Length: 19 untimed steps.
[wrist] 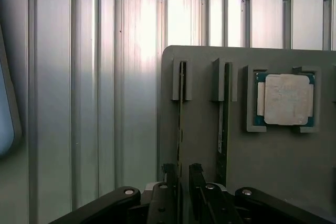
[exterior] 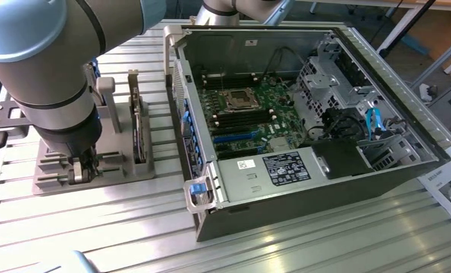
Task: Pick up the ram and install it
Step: 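Pick up the ram and move it above insertion slot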
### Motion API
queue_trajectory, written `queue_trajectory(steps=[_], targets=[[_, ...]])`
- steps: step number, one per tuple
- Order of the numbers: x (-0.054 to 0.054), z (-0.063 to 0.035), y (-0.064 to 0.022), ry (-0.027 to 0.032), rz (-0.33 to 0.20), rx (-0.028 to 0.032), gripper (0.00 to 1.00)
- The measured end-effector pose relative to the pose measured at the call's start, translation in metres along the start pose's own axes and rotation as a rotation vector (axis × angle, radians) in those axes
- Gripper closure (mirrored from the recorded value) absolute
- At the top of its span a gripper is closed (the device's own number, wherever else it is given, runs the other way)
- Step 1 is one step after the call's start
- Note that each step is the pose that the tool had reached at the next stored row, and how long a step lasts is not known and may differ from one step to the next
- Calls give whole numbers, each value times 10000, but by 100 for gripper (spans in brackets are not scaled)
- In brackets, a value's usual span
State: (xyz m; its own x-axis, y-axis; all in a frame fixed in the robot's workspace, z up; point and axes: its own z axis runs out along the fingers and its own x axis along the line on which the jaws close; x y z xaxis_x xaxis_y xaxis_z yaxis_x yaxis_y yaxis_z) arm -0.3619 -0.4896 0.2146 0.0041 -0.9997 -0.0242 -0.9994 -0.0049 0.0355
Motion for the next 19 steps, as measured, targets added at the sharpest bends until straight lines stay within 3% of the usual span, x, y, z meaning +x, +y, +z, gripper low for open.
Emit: queue_trajectory(steps=[19], targets=[[1,54,-2,0,0,0,75]])
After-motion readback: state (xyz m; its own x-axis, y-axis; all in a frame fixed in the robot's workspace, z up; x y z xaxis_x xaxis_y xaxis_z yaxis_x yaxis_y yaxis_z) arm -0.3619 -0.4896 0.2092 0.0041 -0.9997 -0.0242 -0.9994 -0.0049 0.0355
